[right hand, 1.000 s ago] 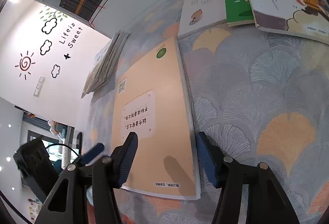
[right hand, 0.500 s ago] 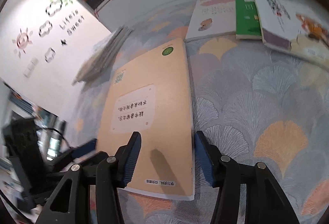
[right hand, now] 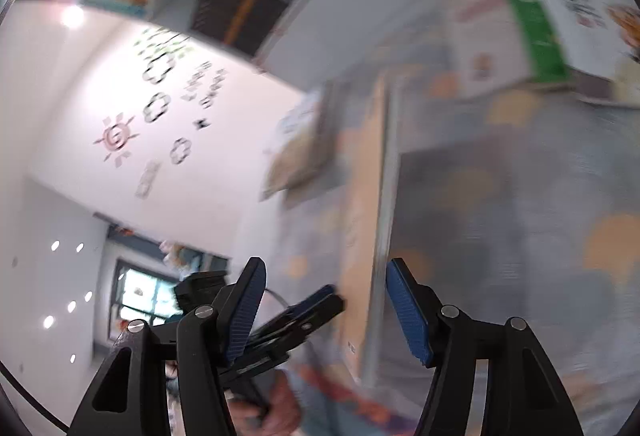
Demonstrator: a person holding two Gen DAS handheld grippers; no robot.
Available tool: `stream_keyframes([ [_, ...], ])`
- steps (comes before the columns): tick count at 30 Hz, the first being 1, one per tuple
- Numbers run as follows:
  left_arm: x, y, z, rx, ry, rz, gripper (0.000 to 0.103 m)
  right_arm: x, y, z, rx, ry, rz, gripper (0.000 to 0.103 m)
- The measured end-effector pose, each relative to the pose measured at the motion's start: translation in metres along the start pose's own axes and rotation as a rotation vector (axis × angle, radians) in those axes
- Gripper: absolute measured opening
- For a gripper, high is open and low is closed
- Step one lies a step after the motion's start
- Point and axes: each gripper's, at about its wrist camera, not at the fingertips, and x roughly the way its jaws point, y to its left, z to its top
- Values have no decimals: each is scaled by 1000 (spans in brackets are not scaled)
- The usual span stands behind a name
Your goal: Organize books
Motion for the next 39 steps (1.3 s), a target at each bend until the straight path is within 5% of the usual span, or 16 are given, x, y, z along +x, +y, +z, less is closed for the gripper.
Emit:
stream_keyframes([
  [6, -83, 27, 12, 20, -162, 83, 65, 63, 88, -13, -118, 90, 47, 62],
  [14, -127, 87, 15, -70, -229, 146, 65, 166, 100, -21, -16, 219, 144, 62],
  [21, -123, 110, 30, -102, -255, 159, 65, 165, 84, -22, -5, 166, 174, 73],
  [27, -143, 127, 59, -137, -312, 157, 65, 176, 90, -25, -9, 210, 160, 79],
  [30, -150, 132, 62, -133, -321, 184, 69, 187, 92, -26, 18, 254, 223, 80],
  [35, -139, 144, 66, -143, -295, 196, 69, 189, 85, -32, 22, 274, 280, 80],
  [39, -106, 143, 78, -111, -215, 191, 69, 185, 63, -35, 45, 257, 217, 81],
])
